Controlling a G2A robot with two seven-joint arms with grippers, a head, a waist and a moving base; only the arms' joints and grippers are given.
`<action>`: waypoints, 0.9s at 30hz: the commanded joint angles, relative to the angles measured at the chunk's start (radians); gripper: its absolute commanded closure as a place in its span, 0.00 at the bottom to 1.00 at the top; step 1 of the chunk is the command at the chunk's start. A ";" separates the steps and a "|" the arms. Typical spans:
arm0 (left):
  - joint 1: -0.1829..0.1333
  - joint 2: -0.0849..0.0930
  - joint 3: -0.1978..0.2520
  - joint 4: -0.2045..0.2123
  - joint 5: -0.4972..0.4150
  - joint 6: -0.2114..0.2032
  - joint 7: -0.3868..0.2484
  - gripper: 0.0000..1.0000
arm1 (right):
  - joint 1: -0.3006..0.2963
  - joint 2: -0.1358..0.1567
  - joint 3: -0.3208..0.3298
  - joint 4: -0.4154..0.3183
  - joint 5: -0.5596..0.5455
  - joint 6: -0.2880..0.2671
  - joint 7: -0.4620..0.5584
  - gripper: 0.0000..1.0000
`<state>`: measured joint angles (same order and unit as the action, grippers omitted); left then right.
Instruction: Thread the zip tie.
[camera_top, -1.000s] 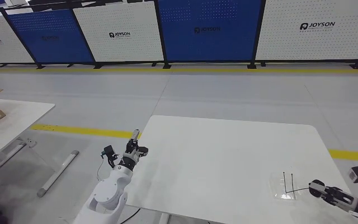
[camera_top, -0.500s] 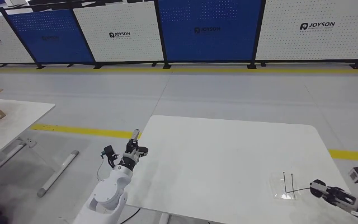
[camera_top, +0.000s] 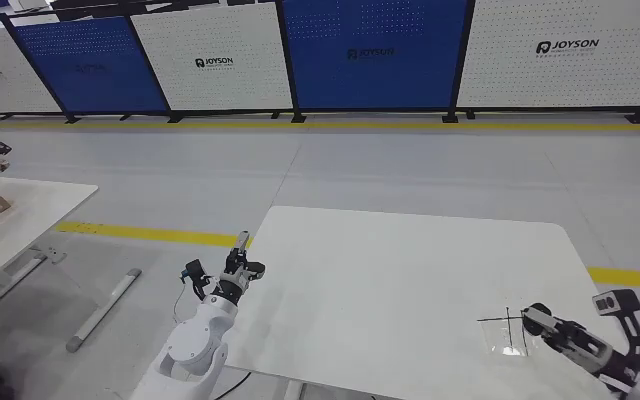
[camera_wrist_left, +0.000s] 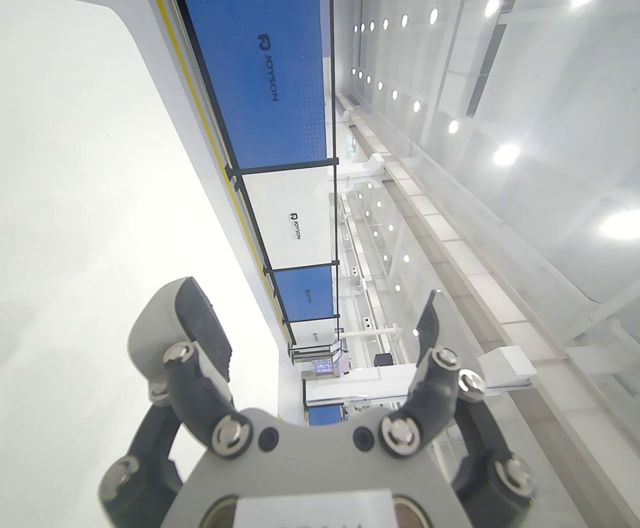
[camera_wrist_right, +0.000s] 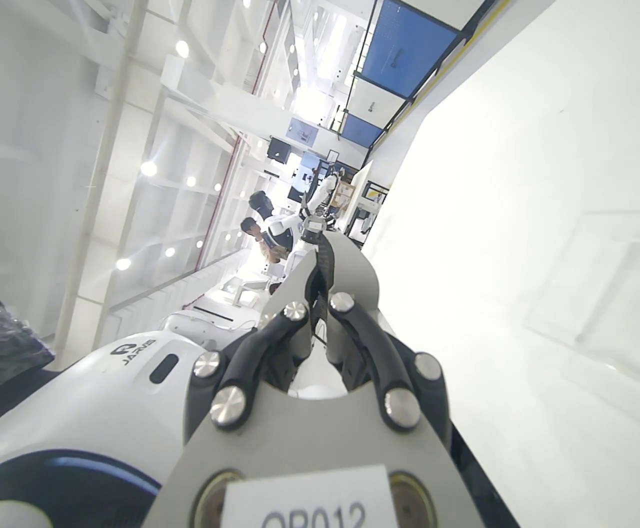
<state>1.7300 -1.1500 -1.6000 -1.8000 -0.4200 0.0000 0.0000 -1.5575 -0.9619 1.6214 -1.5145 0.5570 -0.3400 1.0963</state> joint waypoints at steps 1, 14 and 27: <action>0.000 0.000 0.000 0.000 0.000 0.000 0.000 0.00 | 0.021 -0.008 -0.059 0.021 -0.010 0.000 -0.016 1.00; 0.000 0.000 0.000 0.000 0.000 0.000 0.000 0.00 | 0.021 -0.009 -0.060 0.020 -0.008 0.001 -0.022 1.00; 0.000 0.000 0.000 0.000 0.000 0.000 0.000 0.00 | -0.177 -0.110 -0.049 -0.249 -0.116 0.000 -0.472 1.00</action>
<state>1.7300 -1.1500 -1.6000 -1.8000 -0.4200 0.0000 0.0000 -1.7240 -1.0636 1.5776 -1.7612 0.4643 -0.3400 0.6434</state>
